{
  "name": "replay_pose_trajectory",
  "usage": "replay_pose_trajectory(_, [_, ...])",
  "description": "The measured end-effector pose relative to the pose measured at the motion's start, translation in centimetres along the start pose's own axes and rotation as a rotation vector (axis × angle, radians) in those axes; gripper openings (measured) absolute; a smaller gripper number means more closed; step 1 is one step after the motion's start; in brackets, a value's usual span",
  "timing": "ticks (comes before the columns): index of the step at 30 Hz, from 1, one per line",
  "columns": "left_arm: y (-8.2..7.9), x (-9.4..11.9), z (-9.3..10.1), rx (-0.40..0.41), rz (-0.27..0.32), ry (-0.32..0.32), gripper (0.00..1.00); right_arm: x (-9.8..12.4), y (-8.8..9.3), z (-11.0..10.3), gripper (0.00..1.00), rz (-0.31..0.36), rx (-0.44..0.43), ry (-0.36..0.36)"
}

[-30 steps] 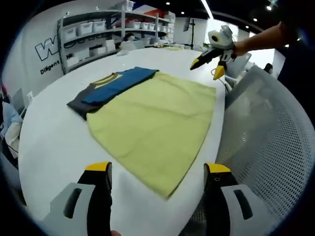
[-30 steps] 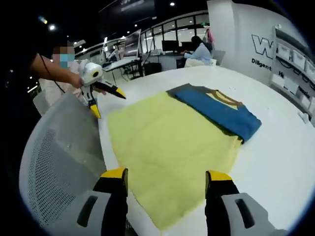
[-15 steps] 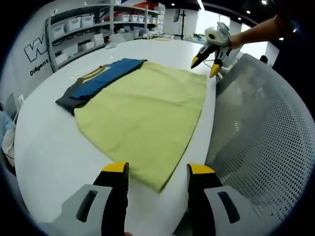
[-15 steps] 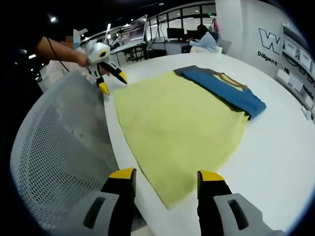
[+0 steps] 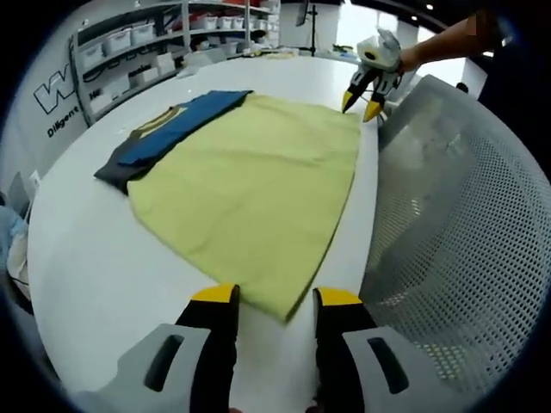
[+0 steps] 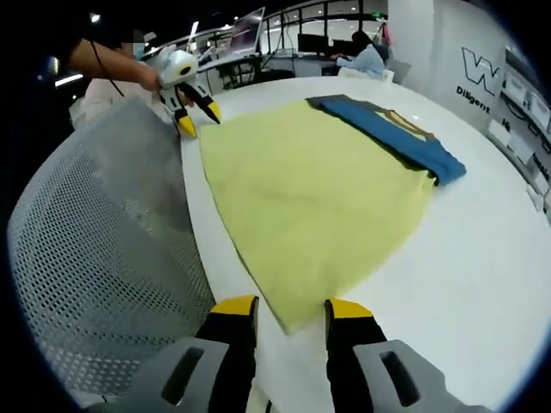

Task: Fold the garment on the visible template until the final outline fits inside the template.

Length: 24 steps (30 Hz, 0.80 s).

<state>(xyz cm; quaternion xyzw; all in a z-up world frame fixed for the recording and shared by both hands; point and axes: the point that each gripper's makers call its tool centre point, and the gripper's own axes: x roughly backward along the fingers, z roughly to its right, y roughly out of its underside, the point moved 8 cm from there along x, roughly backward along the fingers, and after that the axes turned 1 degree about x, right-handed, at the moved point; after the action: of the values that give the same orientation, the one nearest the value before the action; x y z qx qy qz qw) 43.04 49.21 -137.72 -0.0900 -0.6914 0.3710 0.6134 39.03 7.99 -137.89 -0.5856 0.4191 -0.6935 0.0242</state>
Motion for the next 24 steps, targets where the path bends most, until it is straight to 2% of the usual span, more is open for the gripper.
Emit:
replay_pose_trajectory(2, [0.03, -0.06, -0.13, -0.007, -0.010, -0.002, 0.28, -0.04, -0.04, 0.10, 0.22, -0.001, 0.006, 0.005])
replay_pose_trajectory(5, [-0.06, -0.06, -0.22, -0.073, -0.033, -0.008, 0.26, -0.10, -0.03, 0.32, 0.18, -0.015, 0.051, 0.015])
replay_pose_trajectory(9, [-0.14, -0.09, -0.21, -0.067, -0.042, -0.001, 0.26, -0.19, -0.04, 0.36, 0.15, -0.032, 0.123, 0.022])
replay_pose_trajectory(12, [-0.17, -0.10, -0.11, -0.073, -0.043, 0.000, 0.24, -0.12, -0.08, 0.33, 0.13, -0.034, 0.132, 0.018])
replay_pose_trajectory(15, [-0.24, -0.11, 0.01, -0.101, -0.060, -0.005, 0.11, -0.06, -0.07, 0.47, 0.06, -0.037, 0.132, 0.027])
replay_pose_trajectory(18, [-0.40, -0.19, -0.04, -0.102, -0.064, -0.005, 0.10, -0.08, -0.08, 0.53, 0.04, -0.037, 0.122, 0.028])
replay_pose_trajectory(20, [-0.46, -0.17, -0.18, -0.095, -0.066, -0.009, 0.08, -0.10, -0.19, 0.49, 0.00, -0.039, 0.127, 0.025])
replay_pose_trajectory(24, [-0.70, -0.09, -0.16, -0.062, -0.068, -0.010, 0.05, 0.16, -0.73, 0.20, 0.00, -0.038, 0.125, 0.023])
